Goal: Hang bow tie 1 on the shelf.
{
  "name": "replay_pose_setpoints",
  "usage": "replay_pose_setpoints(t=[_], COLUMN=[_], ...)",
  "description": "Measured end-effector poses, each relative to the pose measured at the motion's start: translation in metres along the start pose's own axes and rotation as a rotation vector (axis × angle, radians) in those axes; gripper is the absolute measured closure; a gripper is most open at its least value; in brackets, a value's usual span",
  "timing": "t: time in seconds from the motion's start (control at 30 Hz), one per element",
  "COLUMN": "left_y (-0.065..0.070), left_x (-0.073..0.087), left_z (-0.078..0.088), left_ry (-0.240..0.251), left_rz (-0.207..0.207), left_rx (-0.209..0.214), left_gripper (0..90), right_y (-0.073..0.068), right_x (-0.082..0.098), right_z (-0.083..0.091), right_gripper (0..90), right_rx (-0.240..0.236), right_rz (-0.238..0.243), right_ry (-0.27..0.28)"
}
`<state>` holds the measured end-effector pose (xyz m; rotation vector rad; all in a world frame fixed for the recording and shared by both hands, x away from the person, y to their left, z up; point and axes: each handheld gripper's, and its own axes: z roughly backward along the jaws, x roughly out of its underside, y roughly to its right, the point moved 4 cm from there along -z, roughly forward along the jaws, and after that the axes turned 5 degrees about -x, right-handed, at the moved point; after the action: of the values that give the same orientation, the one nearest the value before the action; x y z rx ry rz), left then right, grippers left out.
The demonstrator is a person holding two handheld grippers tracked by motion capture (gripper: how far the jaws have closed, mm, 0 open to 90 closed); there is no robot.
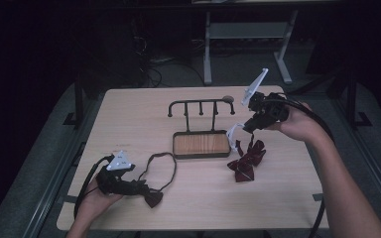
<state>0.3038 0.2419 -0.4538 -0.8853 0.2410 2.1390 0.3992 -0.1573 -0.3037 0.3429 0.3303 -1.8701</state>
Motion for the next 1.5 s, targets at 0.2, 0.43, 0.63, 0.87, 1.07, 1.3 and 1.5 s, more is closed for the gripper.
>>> replay_pose_setpoints(t=[0.2, 0.43, 0.63, 0.87, 1.07, 1.3, 1.5], left_y=[0.001, 0.001, 0.001, 0.001, 0.002, 0.002, 0.003], left_x=[0.000, 0.000, 0.000, 0.000, 0.000, 0.000, 0.000], left_z=[-0.001, -0.001, -0.001, -0.001, -0.001, -0.002, -0.002], left_ry=[-0.005, -0.003, -0.004, -0.003, -0.002, -0.004, -0.004], left_rz=[0.002, 0.001, -0.001, 0.000, 0.004, 0.001, 0.001], left_rx=[0.001, 0.002, 0.002, 0.004, 0.007, 0.011, 0.015], left_gripper=[31.4, 31.4, 31.4, 31.4, 31.4, 31.4, 31.3], right_y=[0.007, 0.018, 0.024, 0.031, 0.039, 0.049, 0.057], right_x=[-0.006, -0.009, -0.015, -0.021, -0.024, -0.028, -0.028], right_z=[0.000, 0.003, 0.005, 0.005, 0.005, 0.008, 0.006], right_gripper=[83.6, 83.6, 83.6, 83.6, 83.7, 83.6, 83.7], right_rx=[0.013, 0.016, 0.030, 0.036, 0.050, 0.070, 0.070], right_rz=[-0.016, -0.043, -0.053, -0.068, -0.084, -0.111, -0.138], right_ry=[-0.005, -0.009, -0.017, -0.026, -0.025, -0.014, -0.006])
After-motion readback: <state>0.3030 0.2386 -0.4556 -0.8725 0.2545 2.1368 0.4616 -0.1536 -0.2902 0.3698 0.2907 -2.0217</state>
